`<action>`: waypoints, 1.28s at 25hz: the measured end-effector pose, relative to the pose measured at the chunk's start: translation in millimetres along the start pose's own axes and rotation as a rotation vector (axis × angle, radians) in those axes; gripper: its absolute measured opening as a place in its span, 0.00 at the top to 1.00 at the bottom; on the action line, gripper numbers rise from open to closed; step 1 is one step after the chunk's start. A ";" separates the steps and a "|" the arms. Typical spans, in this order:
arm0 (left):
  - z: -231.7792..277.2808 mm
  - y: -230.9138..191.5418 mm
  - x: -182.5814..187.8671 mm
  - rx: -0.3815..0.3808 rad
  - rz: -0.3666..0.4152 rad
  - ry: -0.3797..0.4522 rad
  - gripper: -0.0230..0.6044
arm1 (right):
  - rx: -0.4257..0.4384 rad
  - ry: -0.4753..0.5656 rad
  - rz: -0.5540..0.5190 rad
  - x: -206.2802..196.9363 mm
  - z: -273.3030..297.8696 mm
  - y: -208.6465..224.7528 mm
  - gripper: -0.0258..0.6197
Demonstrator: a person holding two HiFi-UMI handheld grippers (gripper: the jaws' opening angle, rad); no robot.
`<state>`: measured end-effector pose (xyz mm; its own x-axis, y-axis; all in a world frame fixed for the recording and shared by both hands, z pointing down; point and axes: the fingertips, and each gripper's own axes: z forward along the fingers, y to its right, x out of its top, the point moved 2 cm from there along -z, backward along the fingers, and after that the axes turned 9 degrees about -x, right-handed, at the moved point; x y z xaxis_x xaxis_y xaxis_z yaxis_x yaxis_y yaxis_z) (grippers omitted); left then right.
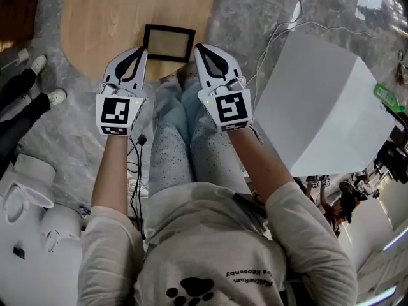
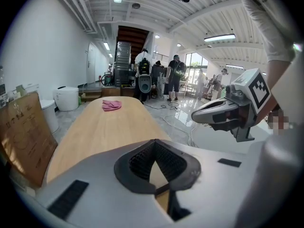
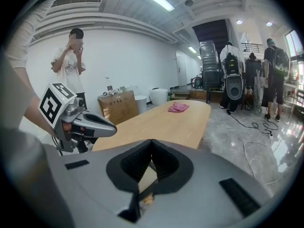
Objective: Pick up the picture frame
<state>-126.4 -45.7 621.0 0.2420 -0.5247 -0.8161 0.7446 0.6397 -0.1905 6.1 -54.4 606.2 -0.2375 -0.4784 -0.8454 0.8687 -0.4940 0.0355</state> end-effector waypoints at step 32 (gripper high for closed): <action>48.6 -32.8 -91.6 -0.058 -0.148 -0.285 0.81 | -0.044 -0.209 0.032 -75.1 37.9 3.6 0.95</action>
<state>-142.9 -45.9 728.5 0.3036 -0.7454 -0.5934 0.7504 0.5709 -0.3332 10.5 -47.8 690.0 -0.2900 -0.6358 -0.7153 0.8946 -0.4456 0.0334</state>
